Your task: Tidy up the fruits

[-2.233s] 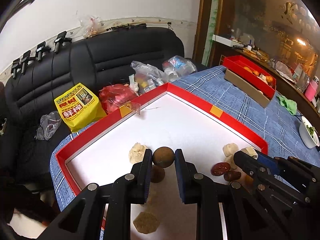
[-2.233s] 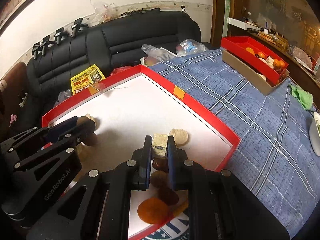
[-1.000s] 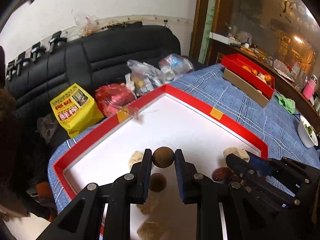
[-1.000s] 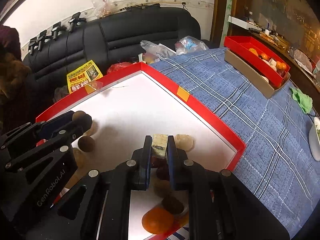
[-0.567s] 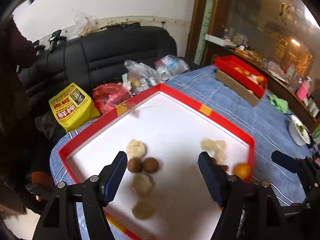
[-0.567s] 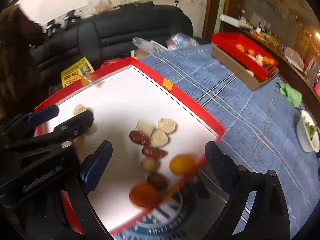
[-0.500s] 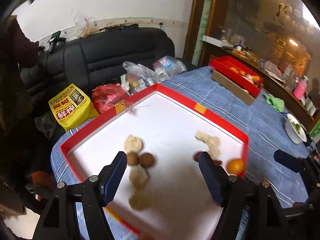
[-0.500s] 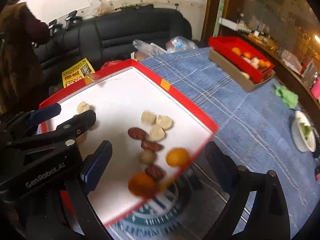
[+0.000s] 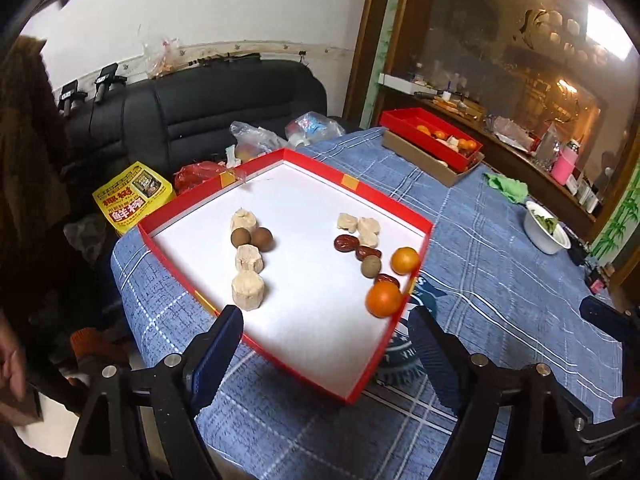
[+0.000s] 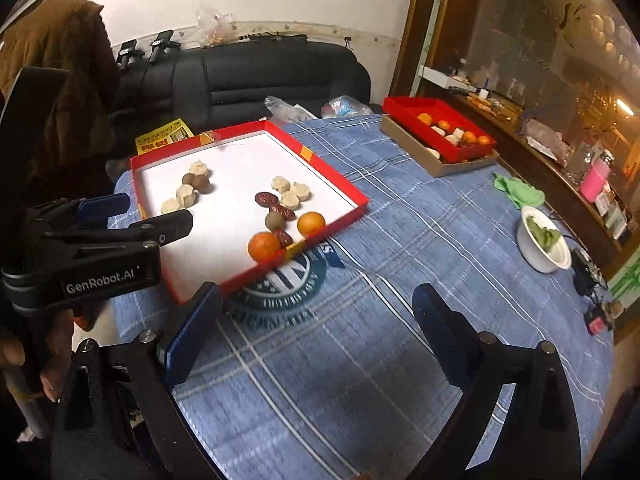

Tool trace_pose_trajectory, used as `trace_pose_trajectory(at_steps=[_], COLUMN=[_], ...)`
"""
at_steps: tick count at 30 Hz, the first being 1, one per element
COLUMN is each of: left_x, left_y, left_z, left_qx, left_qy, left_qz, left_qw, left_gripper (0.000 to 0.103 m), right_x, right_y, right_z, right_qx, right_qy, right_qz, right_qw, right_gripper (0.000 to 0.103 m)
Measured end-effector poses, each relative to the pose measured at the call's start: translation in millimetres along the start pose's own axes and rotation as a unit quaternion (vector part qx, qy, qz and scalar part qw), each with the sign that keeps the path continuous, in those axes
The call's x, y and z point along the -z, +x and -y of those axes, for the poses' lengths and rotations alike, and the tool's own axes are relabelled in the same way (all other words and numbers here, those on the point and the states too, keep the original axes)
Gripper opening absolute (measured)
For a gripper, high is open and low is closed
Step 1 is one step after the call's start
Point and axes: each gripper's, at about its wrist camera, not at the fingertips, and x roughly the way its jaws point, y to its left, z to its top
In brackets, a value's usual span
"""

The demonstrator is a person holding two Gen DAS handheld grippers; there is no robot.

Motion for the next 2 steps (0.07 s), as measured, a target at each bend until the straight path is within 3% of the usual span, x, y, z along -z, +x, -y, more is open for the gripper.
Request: trace_pose_trajectory(at_steps=[2], left_x=[1.8], left_y=[-6.7], left_z=[3.1], left_qx=[-0.007], left_qy=[0.007], left_qz=[0.011], left_qw=[0.9999], left_gripper=[0.083], right_x=[4.4], right_y=[-4.8], right_z=[0.2], right_qx=[0.001], right_qy=[0.0], right_qz=[0.001], right_qw=[1.0], right_gripper=[0.097])
